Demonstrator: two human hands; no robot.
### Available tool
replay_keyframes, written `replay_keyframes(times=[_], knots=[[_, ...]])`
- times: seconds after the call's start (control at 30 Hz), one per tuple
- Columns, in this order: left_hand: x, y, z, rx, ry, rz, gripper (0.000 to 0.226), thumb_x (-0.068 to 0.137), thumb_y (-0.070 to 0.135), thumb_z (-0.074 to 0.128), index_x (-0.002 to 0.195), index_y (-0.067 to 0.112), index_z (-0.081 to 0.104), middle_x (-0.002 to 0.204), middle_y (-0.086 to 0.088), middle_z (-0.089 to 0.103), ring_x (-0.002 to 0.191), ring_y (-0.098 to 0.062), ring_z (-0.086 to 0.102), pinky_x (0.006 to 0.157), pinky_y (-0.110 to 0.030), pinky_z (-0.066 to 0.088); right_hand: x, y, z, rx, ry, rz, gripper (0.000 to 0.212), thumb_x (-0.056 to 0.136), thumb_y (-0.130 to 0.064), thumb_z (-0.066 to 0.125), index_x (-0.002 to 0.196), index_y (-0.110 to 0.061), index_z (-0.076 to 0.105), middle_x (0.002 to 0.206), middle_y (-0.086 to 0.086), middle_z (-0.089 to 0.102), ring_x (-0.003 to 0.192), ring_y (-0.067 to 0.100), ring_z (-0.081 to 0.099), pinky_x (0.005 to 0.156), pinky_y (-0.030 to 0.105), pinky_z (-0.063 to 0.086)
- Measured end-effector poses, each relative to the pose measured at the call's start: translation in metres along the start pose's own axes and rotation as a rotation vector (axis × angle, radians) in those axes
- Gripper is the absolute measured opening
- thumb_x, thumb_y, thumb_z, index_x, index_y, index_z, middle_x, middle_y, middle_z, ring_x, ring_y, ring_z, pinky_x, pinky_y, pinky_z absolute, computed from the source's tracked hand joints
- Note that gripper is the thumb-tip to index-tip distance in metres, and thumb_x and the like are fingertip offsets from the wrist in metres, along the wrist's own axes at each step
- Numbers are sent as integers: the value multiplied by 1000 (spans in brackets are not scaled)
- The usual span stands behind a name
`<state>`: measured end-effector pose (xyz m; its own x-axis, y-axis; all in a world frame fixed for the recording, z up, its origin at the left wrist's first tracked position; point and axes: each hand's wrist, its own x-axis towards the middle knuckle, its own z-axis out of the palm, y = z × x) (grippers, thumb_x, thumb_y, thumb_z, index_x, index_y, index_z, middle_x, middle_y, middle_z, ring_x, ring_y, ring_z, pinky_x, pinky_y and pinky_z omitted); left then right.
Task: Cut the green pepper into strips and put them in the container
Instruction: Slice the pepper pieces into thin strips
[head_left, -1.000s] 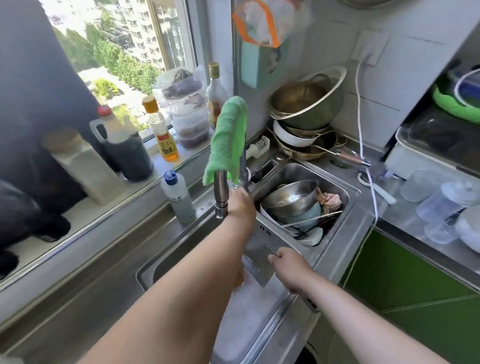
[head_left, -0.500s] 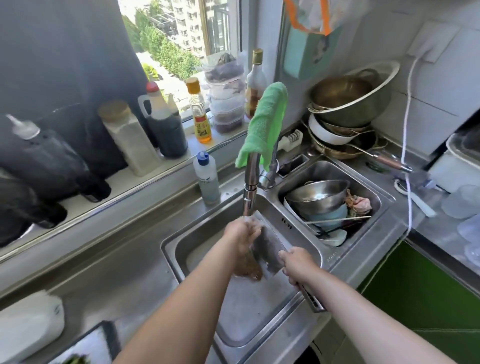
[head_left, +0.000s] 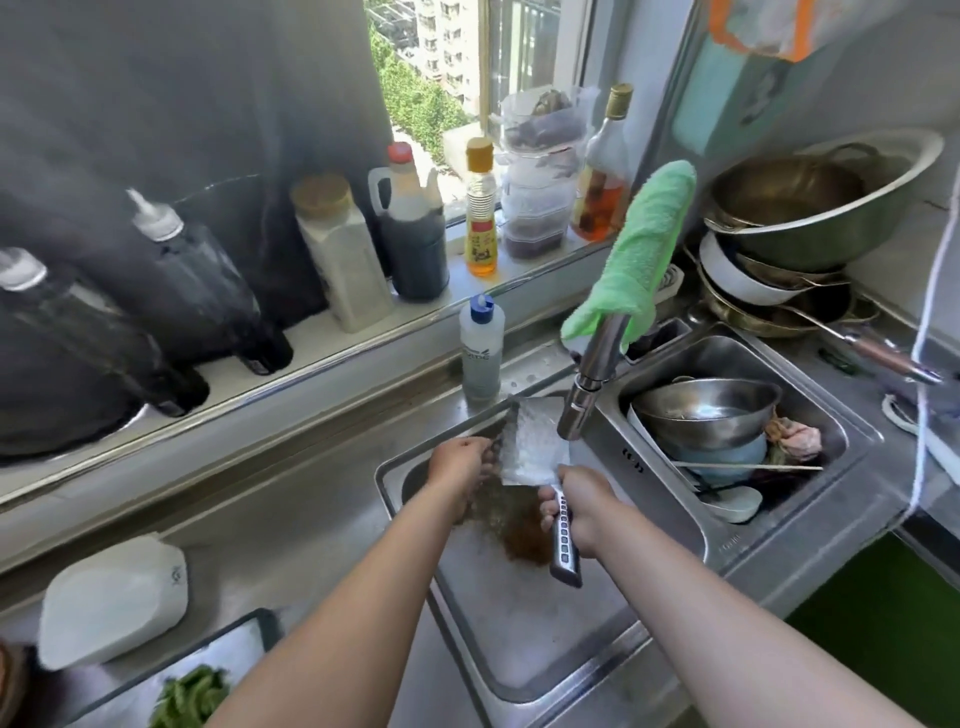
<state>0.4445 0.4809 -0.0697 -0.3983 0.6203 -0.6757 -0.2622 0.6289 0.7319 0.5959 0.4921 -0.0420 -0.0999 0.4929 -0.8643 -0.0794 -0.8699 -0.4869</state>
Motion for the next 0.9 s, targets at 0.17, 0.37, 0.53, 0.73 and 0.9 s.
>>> replay_keyframes(times=[0.17,0.37,0.53,0.73,0.9], knots=[[-8,5,2,45,-35,99,19,97,10,56,81,9,68,71,-4,64,64,-17,58,59,-26,49,1,4,-10,-365,175,-159,27,95,-12,34,91,-12,61,64,7,50,45,20,45,49,26,39],[-14,19,16,116,64,211,22,95,17,56,80,20,71,78,-2,69,70,-20,64,67,-33,53,-18,11,-66,-1491,313,-617,22,104,-41,38,107,-23,51,113,4,67,107,32,62,78,37,39],[-21,28,19,286,145,335,18,93,26,56,85,24,71,85,2,72,79,-19,65,72,-33,51,-13,1,-80,-1761,273,-894,9,97,-31,61,98,-31,52,102,-6,68,102,22,64,75,35,34],[-16,45,21,363,72,346,15,92,24,58,85,22,71,79,2,71,74,-18,63,66,-28,50,-7,-19,-70,-1842,137,-1039,16,93,-37,69,105,-30,60,103,-5,69,97,22,62,79,33,34],[-6,63,52,368,-178,319,22,96,10,52,86,14,71,77,-4,67,70,-20,60,64,-28,52,-11,-30,-80,-1890,106,-943,21,98,-49,55,108,-31,58,110,0,69,108,26,62,81,35,39]])
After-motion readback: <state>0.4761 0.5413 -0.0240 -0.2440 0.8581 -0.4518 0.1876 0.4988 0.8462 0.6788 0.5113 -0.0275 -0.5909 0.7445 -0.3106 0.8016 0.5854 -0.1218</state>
